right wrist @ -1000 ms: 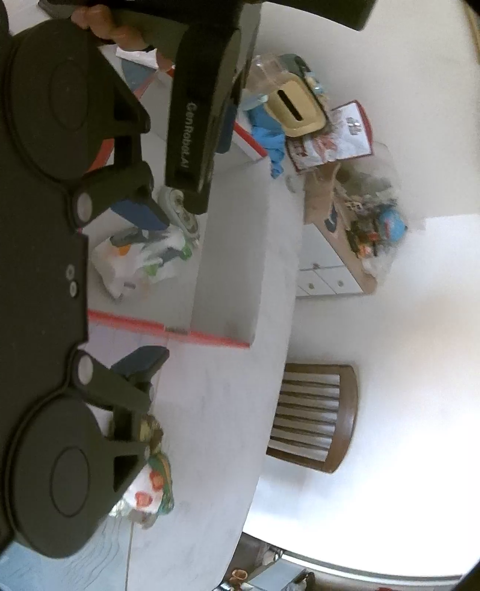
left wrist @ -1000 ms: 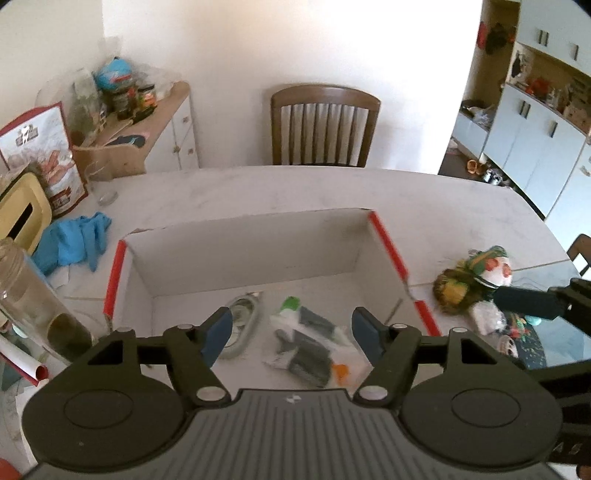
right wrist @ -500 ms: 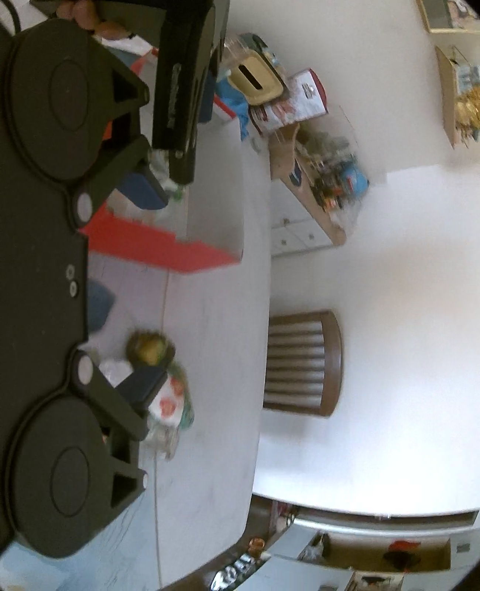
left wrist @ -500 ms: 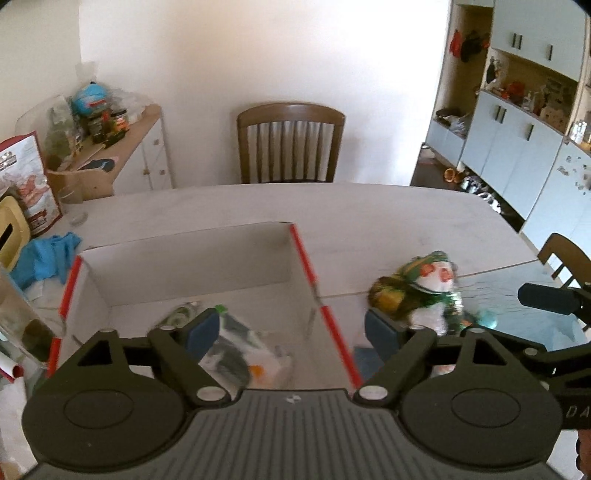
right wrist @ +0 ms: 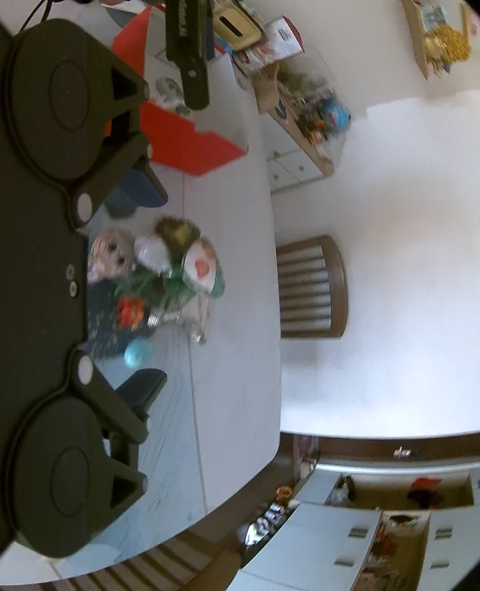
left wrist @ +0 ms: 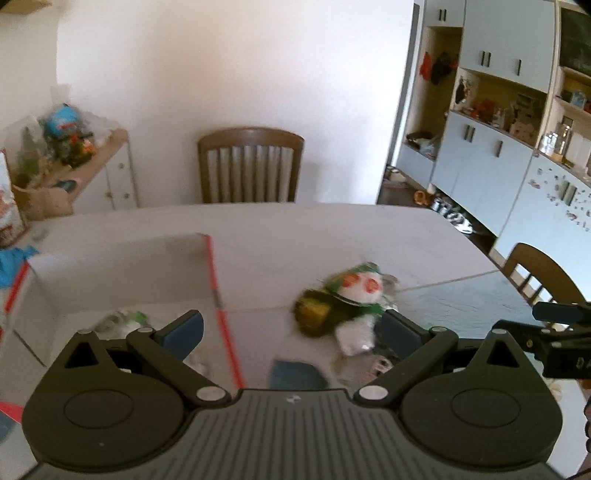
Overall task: Organize objects
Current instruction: 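Move both tools back over the remaining items on the table, then grasp the light blue egg with the right tool while the left tool grasps the cartoon-face toy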
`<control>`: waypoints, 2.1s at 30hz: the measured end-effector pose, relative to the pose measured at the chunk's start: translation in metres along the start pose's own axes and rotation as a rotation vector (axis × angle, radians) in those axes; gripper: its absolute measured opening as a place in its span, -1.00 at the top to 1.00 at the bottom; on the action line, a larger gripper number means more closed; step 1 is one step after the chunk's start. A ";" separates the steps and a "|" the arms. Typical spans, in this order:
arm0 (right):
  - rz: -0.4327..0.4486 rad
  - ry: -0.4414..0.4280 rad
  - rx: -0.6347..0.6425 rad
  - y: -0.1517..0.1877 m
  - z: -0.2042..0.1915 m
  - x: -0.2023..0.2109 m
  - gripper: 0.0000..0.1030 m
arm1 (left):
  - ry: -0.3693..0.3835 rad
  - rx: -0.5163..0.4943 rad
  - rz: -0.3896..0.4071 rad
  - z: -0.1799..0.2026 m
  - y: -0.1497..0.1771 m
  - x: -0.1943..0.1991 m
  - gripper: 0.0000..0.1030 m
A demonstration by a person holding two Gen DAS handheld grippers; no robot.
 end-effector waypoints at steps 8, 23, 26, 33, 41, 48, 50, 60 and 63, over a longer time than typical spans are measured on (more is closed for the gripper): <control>-0.020 0.043 0.006 0.011 0.038 -0.002 -0.82 | -0.006 0.018 -0.012 0.032 0.018 -0.025 -1.00; -0.084 0.056 0.069 0.021 0.078 -0.050 -0.78 | -0.028 -0.042 -0.064 0.066 0.055 -0.080 -1.00; -0.110 0.055 0.085 0.023 0.080 -0.068 -0.72 | -0.014 -0.045 -0.090 0.070 0.065 -0.093 -0.99; -0.168 0.049 0.105 0.031 0.082 -0.109 -0.48 | 0.006 -0.059 -0.120 0.082 0.082 -0.117 -0.98; -0.203 0.024 0.126 0.034 0.074 -0.141 -0.15 | 0.016 -0.083 -0.128 0.092 0.089 -0.130 -0.90; -0.221 -0.007 0.136 0.034 0.066 -0.153 0.07 | 0.022 -0.067 -0.149 0.092 0.092 -0.137 -0.64; -0.224 -0.012 0.137 0.034 0.065 -0.156 0.13 | 0.025 -0.057 -0.157 0.091 0.093 -0.138 -0.45; -0.246 -0.036 0.128 0.037 0.059 -0.166 0.42 | 0.045 -0.009 -0.184 0.085 0.093 -0.146 0.01; -0.243 -0.034 0.127 0.036 0.058 -0.166 0.43 | 0.046 0.001 -0.188 0.084 0.092 -0.146 0.04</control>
Point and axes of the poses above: each gripper's, at about its wrist camera, not at the fingertips, and x roughly against the way its jaws point, z to its right, y to its underside, the point moved 5 cm from there along -x, roughly the way its jaws point, and after that the axes turned 5 degrees about y, right-handed, at the moved point
